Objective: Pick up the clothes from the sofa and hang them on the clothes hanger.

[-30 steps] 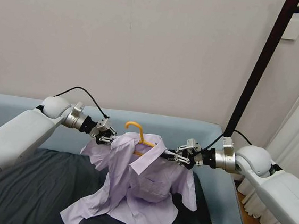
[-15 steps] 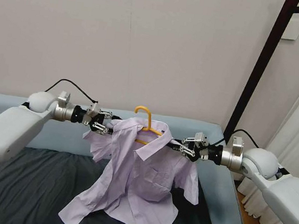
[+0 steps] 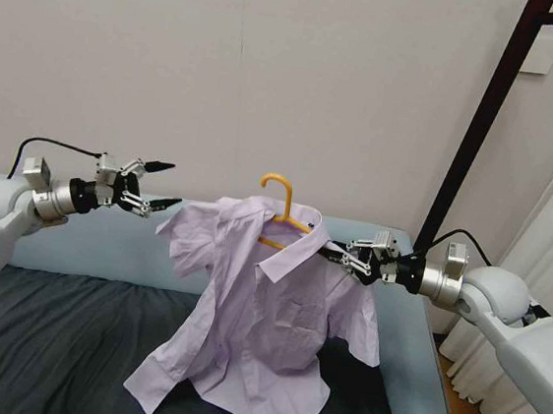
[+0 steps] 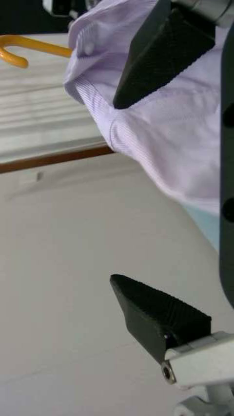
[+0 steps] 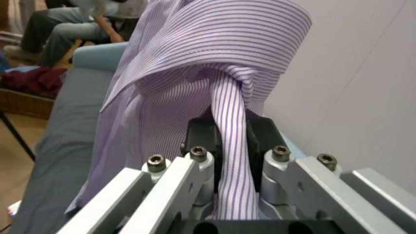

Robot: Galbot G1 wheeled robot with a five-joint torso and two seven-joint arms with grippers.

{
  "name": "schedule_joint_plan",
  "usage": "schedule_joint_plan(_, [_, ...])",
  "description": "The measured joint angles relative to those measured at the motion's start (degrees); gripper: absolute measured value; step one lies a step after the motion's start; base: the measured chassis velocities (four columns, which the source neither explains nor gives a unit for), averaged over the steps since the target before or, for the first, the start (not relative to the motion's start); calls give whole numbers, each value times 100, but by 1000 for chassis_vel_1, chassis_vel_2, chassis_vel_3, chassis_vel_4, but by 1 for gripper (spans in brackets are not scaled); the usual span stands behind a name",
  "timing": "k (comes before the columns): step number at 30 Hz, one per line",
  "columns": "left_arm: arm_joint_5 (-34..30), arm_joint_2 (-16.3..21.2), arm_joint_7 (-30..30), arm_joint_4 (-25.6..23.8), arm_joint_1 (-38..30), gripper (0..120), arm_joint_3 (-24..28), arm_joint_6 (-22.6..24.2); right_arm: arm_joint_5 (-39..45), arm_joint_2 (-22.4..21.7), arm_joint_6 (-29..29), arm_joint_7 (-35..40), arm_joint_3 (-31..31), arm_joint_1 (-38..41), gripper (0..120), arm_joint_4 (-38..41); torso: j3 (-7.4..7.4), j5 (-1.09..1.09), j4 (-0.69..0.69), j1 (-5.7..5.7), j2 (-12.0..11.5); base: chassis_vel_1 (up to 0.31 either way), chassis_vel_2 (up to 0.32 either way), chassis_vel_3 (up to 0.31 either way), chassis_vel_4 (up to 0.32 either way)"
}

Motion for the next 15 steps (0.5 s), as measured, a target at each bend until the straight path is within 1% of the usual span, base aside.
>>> schedule_joint_plan(1, [-47,5,-366,-355,273,100,-80,-38,32,-73,-46,98,55,1,7,64,0,3,2,-1,0,0,0,0,0])
schedule_joint_plan(2, [-49,-44,-936,-819,569,100,-122,-46,61,-213,-108,201,182,-44,7,156,0,4,1,-1,0,0,0,0,0])
schedule_joint_plan(3, [-17,-126,-1328,-1141,723,100,-135,-35,75,-359,-143,271,298,-118,7,231,0,3,-3,-1,0,0,0,0,0])
schedule_joint_plan(4, [-17,-126,-1328,-1141,723,100,-135,-35,75,-359,-143,271,298,-118,7,231,0,3,-3,-1,0,0,0,0,0])
schedule_joint_plan(5, [37,-212,-1688,-1452,854,100,-135,2,83,-508,-184,322,424,-202,7,296,0,2,-6,-1,0,0,0,0,0])
schedule_joint_plan(7, [152,-397,-2482,-2236,1208,100,-161,171,107,-866,-265,424,584,-305,7,408,0,8,-14,0,0,0,0,0,0])
schedule_joint_plan(8, [188,-462,-2769,-2508,1359,100,-197,234,114,-1013,-275,450,594,-305,7,443,-1,7,-13,0,0,0,0,0,0])
schedule_joint_plan(9, [188,-462,-2769,-2508,1359,100,-197,234,114,-1013,-275,450,594,-305,7,443,-1,7,-13,0,0,0,0,0,0])
schedule_joint_plan(11, [319,-629,-3382,-3074,1708,100,-250,407,159,-1337,-271,467,601,-307,7,542,-1,6,-9,-1,0,0,0,0,0])
schedule_joint_plan(13, [404,-752,-3851,-3444,1999,100,-299,575,225,-1492,-264,488,601,-307,7,642,-1,3,-5,-1,0,0,0,0,0])
schedule_joint_plan(14, [404,-752,-3851,-3444,1999,100,-299,575,225,-1492,-264,488,601,-307,7,642,-1,3,-5,-1,0,0,0,0,0])
schedule_joint_plan(15, [440,-801,-4013,-3561,2093,100,-301,629,257,-1519,-261,501,601,-307,7,686,-1,3,-5,-1,0,0,0,0,0])
